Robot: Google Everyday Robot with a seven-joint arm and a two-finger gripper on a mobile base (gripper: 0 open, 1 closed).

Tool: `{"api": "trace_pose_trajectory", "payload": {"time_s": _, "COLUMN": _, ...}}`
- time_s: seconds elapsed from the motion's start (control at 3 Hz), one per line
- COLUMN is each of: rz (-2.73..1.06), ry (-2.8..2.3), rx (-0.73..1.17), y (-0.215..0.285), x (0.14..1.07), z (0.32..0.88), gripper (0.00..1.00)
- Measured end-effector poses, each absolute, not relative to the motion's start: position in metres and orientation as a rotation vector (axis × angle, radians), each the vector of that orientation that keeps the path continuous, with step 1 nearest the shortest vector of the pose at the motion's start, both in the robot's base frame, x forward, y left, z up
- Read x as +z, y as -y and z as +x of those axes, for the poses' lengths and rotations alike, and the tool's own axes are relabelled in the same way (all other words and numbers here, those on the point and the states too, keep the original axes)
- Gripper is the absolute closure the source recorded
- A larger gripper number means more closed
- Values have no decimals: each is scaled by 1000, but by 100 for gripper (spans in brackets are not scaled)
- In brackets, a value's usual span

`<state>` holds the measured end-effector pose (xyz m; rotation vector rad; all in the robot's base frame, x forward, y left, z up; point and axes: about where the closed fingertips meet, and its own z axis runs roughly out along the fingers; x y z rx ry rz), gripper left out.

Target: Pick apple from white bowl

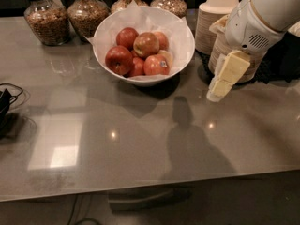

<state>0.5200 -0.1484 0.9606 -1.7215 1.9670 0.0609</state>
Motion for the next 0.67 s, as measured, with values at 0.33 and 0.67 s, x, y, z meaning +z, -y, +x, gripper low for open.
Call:
{"api": "trace_pose_trajectory", "payload": {"time_s": 0.33, "rz": -1722, "ry": -1967, "rx": 61, "y": 148, "x": 961, "z": 520, "gripper": 0}}
{"api": "trace_pose_trajectory", "payload": {"time_s": 0.67, "rz": -1692, "ry": -1946, "rx": 87, "y": 145, "x": 963, "z": 524, "gripper": 0}}
